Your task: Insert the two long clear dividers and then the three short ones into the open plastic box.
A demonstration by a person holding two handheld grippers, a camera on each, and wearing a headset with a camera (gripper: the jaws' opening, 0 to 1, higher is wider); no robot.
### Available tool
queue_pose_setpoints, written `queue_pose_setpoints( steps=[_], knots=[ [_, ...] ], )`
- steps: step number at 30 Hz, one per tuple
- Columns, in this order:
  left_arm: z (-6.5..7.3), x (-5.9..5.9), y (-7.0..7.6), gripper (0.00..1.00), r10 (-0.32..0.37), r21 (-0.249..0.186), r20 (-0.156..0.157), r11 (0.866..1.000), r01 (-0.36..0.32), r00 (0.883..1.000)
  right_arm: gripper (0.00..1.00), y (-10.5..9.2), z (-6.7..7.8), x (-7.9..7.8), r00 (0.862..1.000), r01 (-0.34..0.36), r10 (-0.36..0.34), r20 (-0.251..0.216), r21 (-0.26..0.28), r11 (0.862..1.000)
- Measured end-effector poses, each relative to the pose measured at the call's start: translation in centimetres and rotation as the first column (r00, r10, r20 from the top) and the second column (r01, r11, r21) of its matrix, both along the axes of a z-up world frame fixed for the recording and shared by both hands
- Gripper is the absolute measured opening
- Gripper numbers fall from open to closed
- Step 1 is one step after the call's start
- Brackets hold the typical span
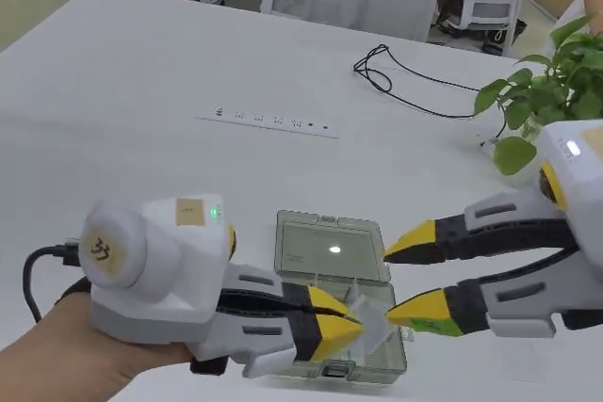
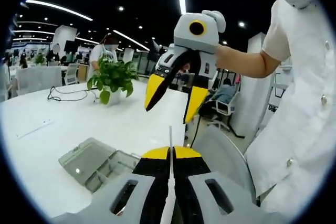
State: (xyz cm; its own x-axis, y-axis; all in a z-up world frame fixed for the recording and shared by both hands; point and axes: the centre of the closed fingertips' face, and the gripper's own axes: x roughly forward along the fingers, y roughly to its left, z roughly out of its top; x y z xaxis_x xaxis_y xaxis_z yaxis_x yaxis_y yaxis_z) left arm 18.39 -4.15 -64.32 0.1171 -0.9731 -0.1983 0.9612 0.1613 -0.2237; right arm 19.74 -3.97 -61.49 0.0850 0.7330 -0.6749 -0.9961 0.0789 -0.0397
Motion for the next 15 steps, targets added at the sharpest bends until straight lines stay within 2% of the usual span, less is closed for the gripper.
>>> queue_pose_setpoints(
  steps=[3, 8, 15],
  knots=[
    [0.0, -0.4, 0.0, 0.0, -0.024, 0.016, 0.024, 1.0, 0.023, 0.999, 0.28, 0.0, -0.2, -0.1, 1.0, -0.01, 0.01, -0.006, -0.012, 1.0],
    [0.1, -0.6, 0.1, 0.0, -0.038, 0.017, 0.036, 0.999, 0.038, 0.999, 0.27, 0.3, -0.4, -0.9, 0.998, -0.046, 0.045, -0.031, -0.02, 0.999],
    [0.4, -1.0, 0.3, 0.0, -0.058, 0.023, 0.059, 0.998, 0.057, 0.997, 0.21, 0.7, -1.0, -1.8, 0.994, -0.096, 0.093, -0.061, -0.039, 0.995]
  ],
)
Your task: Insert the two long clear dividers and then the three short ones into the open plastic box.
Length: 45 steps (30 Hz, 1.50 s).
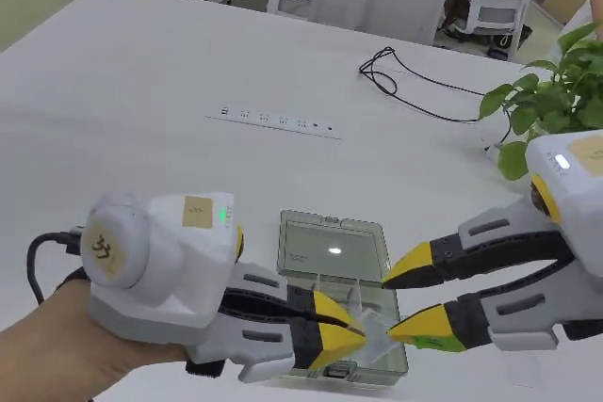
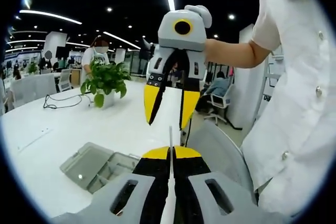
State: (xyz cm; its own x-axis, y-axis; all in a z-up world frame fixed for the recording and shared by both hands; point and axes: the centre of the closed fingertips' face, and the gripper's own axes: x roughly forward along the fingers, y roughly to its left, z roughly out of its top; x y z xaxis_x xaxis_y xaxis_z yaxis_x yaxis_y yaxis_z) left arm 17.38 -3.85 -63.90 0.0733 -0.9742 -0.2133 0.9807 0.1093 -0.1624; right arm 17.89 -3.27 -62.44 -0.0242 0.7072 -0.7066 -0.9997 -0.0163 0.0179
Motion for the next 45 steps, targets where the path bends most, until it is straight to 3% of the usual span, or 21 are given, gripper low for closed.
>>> queue_pose_setpoints(
  steps=[16, 31, 45],
  knots=[
    [1.0, -0.6, 0.3, 0.0, 0.005, -0.027, 0.019, 1.0, -0.005, 1.0, 0.04, 0.6, -0.3, -1.4, 0.997, -0.062, 0.062, -0.054, 0.004, 0.998],
    [0.9, -0.8, 0.6, 0.0, 0.034, -0.033, 0.025, 0.999, -0.033, 0.999, 0.03, 0.8, -0.3, -1.7, 0.993, -0.107, 0.106, -0.045, -0.005, 0.994],
    [0.8, -0.4, 1.2, 0.01, 0.096, -0.049, -0.011, 0.994, -0.096, 0.995, 0.03, 0.8, -0.1, -1.7, 0.993, -0.112, 0.112, -0.039, -0.008, 0.994]
  ],
)
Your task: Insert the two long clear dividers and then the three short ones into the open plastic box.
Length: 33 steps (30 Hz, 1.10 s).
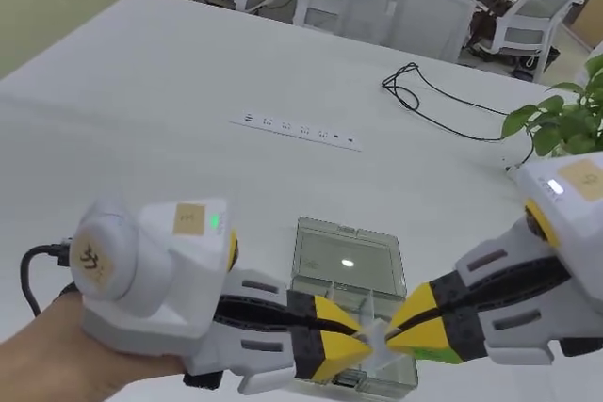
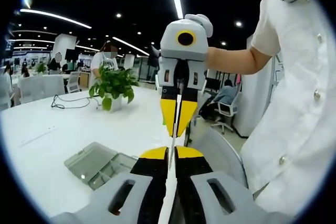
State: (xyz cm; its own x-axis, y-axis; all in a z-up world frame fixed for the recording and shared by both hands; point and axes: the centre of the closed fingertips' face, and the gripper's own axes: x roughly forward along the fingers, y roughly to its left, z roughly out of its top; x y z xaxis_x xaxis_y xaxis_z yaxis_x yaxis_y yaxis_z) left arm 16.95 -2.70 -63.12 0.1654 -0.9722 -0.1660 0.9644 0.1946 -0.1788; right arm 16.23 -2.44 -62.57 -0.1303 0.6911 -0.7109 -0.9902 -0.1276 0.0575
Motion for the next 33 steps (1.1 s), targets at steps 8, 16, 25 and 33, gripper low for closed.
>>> queue_pose_setpoints(
  steps=[8, 16, 25, 33],
  knots=[
    [-0.7, 0.3, 0.7, 0.14, 0.046, 0.018, -0.022, 0.999, -0.045, 0.999, 0.03, -0.2, 0.2, 0.5, 1.0, 0.005, -0.005, 0.007, -0.005, 1.0],
    [-1.6, 1.1, 1.6, 0.32, 0.121, 0.043, -0.053, 0.992, -0.118, 0.991, 0.03, -0.7, 0.1, 1.8, 0.999, 0.036, -0.035, 0.031, -0.027, 0.999],
    [-2.3, 1.5, 2.4, 0.46, 0.167, 0.057, -0.063, 0.985, -0.163, 0.984, 0.03, -1.9, -1.2, 3.9, 0.996, 0.074, -0.07, 0.061, -0.07, 0.995],
    [-3.2, 2.0, 2.8, 0.62, 0.187, 0.062, -0.084, 0.981, -0.182, 0.979, 0.03, -2.1, -3.0, 6.0, 0.992, 0.098, -0.088, 0.086, -0.112, 0.989]
  ],
)
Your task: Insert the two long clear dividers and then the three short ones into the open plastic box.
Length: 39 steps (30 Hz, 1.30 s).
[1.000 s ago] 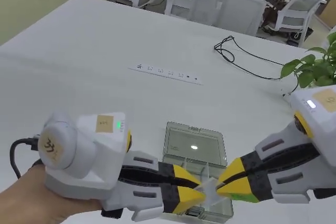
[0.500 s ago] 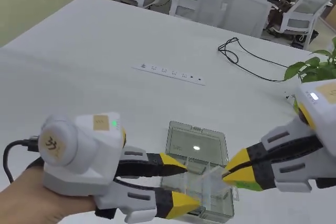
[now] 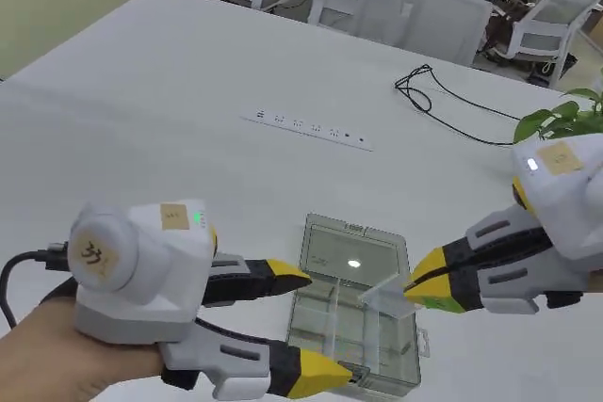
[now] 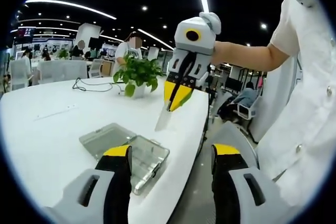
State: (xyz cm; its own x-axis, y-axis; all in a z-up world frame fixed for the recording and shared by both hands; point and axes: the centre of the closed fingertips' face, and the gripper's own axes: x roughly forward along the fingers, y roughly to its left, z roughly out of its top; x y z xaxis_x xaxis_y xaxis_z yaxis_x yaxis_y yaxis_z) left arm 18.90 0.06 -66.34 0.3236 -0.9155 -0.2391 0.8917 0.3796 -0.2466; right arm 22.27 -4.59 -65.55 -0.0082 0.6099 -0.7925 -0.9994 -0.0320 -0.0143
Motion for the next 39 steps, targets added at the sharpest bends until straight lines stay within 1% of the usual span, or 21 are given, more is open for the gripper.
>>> queue_pose_setpoints(
  steps=[2, 5, 7, 9, 10, 12, 15, 17, 20, 22, 23, 25, 27, 34, 39],
  knots=[
    [-0.2, 0.1, 0.1, 0.65, 0.001, -0.003, -0.007, 1.0, -0.001, 1.0, 0.03, 0.0, -0.6, 0.5, 1.0, 0.002, -0.002, 0.001, -0.012, 1.0],
    [-0.8, 0.5, 0.5, 0.7, 0.007, 0.003, -0.008, 1.0, -0.007, 1.0, 0.03, -0.1, -1.4, 1.2, 1.0, 0.004, -0.004, 0.006, -0.033, 0.999],
    [-1.0, 0.6, 0.6, 0.73, 0.01, 0.003, -0.01, 1.0, -0.01, 1.0, 0.03, -0.4, -2.4, 1.9, 1.0, 0.009, -0.009, 0.002, -0.039, 0.999],
    [-1.2, 0.8, 0.7, 0.75, 0.013, 0.003, -0.014, 1.0, -0.013, 1.0, 0.03, -0.4, -2.8, 2.2, 1.0, 0.013, -0.013, -0.002, -0.046, 0.999],
    [-1.4, 0.9, 0.7, 0.76, 0.016, 0.007, -0.018, 1.0, -0.016, 1.0, 0.03, -0.4, -3.1, 2.4, 1.0, 0.014, -0.014, -0.004, -0.053, 0.999],
    [-1.7, 1.1, 0.8, 0.77, 0.019, 0.015, -0.015, 1.0, -0.019, 1.0, 0.03, -0.4, -3.7, 2.6, 1.0, 0.016, -0.017, -0.011, -0.058, 0.998],
    [-2.1, 1.1, 0.8, 0.8, 0.016, 0.023, -0.019, 1.0, -0.016, 1.0, 0.03, -0.5, -4.6, 3.1, 0.999, 0.025, -0.026, -0.018, -0.066, 0.998],
    [-2.4, 1.2, 0.8, 0.84, 0.013, 0.036, -0.006, 0.999, -0.012, 1.0, 0.03, -0.7, -5.3, 3.4, 0.999, 0.033, -0.036, -0.029, -0.073, 0.997],
    [-2.8, 1.4, 0.8, 0.88, 0.013, 0.044, -0.011, 0.999, -0.013, 1.0, 0.03, -0.8, -6.3, 3.7, 0.999, 0.035, -0.038, -0.038, -0.079, 0.996],
    [-3.0, 1.5, 0.9, 0.89, 0.018, 0.041, -0.027, 0.999, -0.017, 0.999, 0.03, -0.9, -6.9, 4.0, 0.998, 0.039, -0.043, -0.042, -0.082, 0.996],
    [-3.0, 1.5, 0.9, 0.9, 0.018, 0.042, -0.03, 0.999, -0.016, 0.999, 0.03, -0.9, -7.3, 4.2, 0.998, 0.043, -0.047, -0.044, -0.082, 0.996],
    [-3.2, 1.6, 1.0, 0.91, 0.019, 0.045, -0.026, 0.999, -0.017, 0.999, 0.03, -0.9, -8.0, 4.4, 0.997, 0.048, -0.052, -0.05, -0.083, 0.995],
    [-3.2, 1.7, 1.0, 0.93, 0.021, 0.041, -0.033, 0.999, -0.02, 0.999, 0.03, -1.0, -8.5, 4.5, 0.997, 0.046, -0.051, -0.051, -0.089, 0.995],
    [-3.4, 1.9, 1.1, 0.94, 0.03, 0.038, -0.039, 0.999, -0.028, 0.999, 0.03, -0.7, -9.5, 4.9, 0.996, 0.05, -0.056, -0.065, -0.081, 0.995],
    [-3.5, 1.8, 0.9, 0.93, 0.027, 0.034, -0.05, 0.999, -0.025, 0.998, 0.03, -1.0, -10.2, 5.0, 0.996, 0.05, -0.057, -0.074, -0.095, 0.994]
  ],
)
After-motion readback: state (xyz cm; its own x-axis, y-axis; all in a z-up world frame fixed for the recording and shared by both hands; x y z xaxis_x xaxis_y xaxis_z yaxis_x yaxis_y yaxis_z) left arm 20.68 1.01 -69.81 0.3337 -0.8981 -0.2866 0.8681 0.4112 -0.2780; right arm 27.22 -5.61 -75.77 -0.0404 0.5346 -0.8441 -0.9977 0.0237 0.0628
